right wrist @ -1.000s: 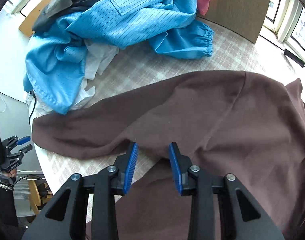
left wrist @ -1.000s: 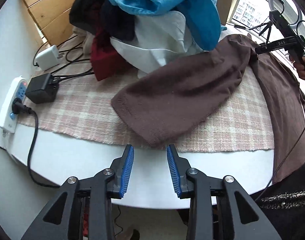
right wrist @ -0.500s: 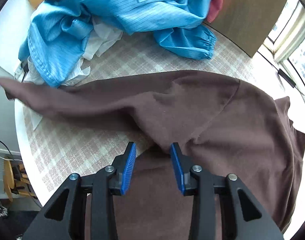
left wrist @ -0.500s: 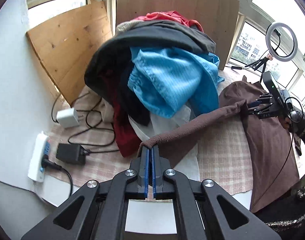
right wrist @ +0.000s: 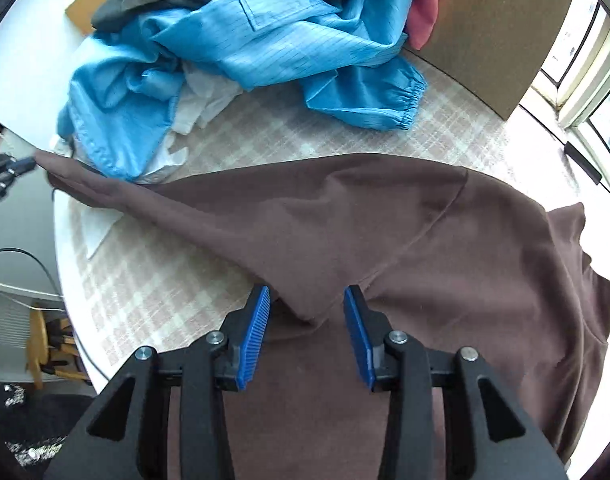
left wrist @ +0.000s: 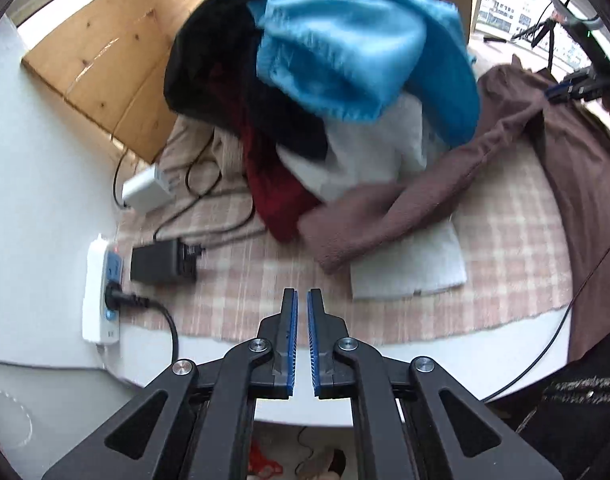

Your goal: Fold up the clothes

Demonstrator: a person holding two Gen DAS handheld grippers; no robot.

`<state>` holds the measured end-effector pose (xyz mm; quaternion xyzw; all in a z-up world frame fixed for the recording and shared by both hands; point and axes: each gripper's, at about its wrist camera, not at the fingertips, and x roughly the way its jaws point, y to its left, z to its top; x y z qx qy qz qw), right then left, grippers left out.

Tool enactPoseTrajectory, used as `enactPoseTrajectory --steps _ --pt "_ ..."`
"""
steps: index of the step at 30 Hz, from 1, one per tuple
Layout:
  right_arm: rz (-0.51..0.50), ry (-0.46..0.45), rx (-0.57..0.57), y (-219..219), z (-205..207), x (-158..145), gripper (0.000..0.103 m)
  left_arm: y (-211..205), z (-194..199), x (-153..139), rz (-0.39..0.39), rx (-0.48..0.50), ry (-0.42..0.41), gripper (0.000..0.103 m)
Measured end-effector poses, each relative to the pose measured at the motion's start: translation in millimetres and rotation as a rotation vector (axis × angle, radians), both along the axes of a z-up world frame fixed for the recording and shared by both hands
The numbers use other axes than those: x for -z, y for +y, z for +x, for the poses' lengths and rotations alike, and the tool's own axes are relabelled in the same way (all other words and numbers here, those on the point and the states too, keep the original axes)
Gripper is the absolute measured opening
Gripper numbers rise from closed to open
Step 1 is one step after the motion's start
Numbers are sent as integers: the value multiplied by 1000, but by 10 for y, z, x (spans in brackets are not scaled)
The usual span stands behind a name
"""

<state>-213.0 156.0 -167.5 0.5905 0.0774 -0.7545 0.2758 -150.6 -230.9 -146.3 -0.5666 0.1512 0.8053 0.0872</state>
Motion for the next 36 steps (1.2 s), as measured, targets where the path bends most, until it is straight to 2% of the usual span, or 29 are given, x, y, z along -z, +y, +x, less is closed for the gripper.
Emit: enactPoseTrajectory --steps 2,4,5,7,10,12,15,19,20,21,23,27,31,32,34,36 --pt "10 33 50 86 -89 -69 39 -24 198 108 -15 -43 -35 6" --pt "24 59 90 112 -301 -76 39 108 362 53 63 -66 -29 4" --pt "31 71 109 121 -412 -76 39 256 408 15 116 -53 -18 4" --pt "56 101 78 7 -645 7 39 708 412 -41 198 20 14 5" --pt "139 141 -93 -329 -854 228 41 1425 273 -14 326 133 21 9" --pt "188 125 -198 -518 -950 393 43 1847 160 74 360 190 13 9" --pt "212 112 -315 -686 -1041 552 44 2264 1 233 401 229 -12 9" --pt "231 120 -434 -780 -1053 663 44 2572 -201 430 414 218 -47 8" --pt "230 120 -449 -780 -1040 671 41 2619 -245 465 416 216 -50 8" --pt "227 119 -459 -777 -1027 673 24 2667 -290 500 418 215 -52 8" --pt "220 129 -472 -765 -1000 643 6 2763 -378 570 421 211 -56 7" --pt "153 206 -440 -671 -997 378 4 2909 -591 693 315 214 -37 9" --pt "52 261 -313 -513 -1205 175 3 2793 -873 668 398 106 -26 8" --pt "35 257 -288 -488 -1259 175 3 2764 -943 662 418 79 -23 14" --pt "20 238 -267 -480 -1328 237 3 2866 -1009 688 427 90 -22 18" --pt "15 225 -256 -485 -1386 303 3 2969 -1074 713 436 102 -22 19"
